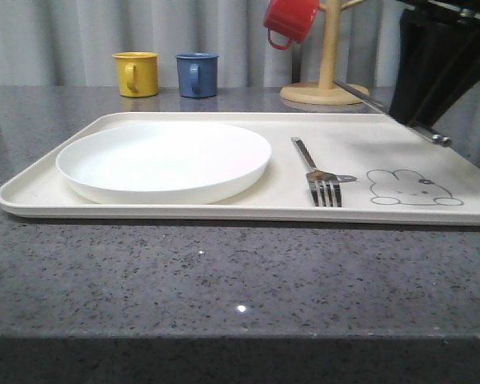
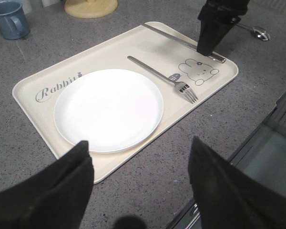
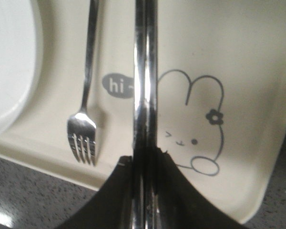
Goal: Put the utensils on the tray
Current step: 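Lower the chopsticks onto the tray beside the fork and release, then grasp the steel spoon with the right gripper and lift it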
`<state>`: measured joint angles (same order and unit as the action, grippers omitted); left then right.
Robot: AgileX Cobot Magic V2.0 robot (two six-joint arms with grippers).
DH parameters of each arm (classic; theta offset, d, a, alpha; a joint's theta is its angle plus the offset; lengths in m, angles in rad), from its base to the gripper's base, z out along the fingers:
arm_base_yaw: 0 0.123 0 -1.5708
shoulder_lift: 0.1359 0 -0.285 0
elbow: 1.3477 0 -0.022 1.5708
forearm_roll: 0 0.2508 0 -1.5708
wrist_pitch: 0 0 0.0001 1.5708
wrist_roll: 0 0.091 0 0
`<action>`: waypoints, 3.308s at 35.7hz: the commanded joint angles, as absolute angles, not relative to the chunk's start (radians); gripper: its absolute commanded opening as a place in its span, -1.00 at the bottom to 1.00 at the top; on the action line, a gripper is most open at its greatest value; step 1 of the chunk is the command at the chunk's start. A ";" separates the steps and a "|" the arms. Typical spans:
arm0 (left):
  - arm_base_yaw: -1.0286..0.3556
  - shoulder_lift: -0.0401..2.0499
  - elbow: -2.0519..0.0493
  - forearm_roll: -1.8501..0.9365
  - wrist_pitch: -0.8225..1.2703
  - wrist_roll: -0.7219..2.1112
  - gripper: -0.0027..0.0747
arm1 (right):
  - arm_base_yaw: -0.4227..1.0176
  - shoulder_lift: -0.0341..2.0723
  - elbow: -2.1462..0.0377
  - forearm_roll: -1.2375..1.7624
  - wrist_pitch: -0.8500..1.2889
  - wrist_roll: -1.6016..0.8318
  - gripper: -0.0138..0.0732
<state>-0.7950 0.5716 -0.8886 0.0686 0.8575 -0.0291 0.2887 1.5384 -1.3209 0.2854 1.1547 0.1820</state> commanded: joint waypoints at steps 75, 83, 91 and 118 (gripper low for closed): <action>-0.803 0.575 -0.913 0.069 0.785 -0.039 0.15 | -0.197 1.399 -1.336 -0.046 1.312 -0.052 0.01; -0.803 0.575 -0.913 0.069 0.785 -0.039 0.15 | -0.206 1.522 -1.336 -0.046 1.276 -0.082 0.01; -0.803 0.575 -0.913 0.069 0.785 -0.039 0.15 | -0.206 1.616 -1.336 -0.048 1.191 -0.096 0.01; -0.803 0.575 -0.913 0.069 0.785 -0.039 0.15 | -0.203 1.558 -1.339 0.065 1.159 -0.096 -0.68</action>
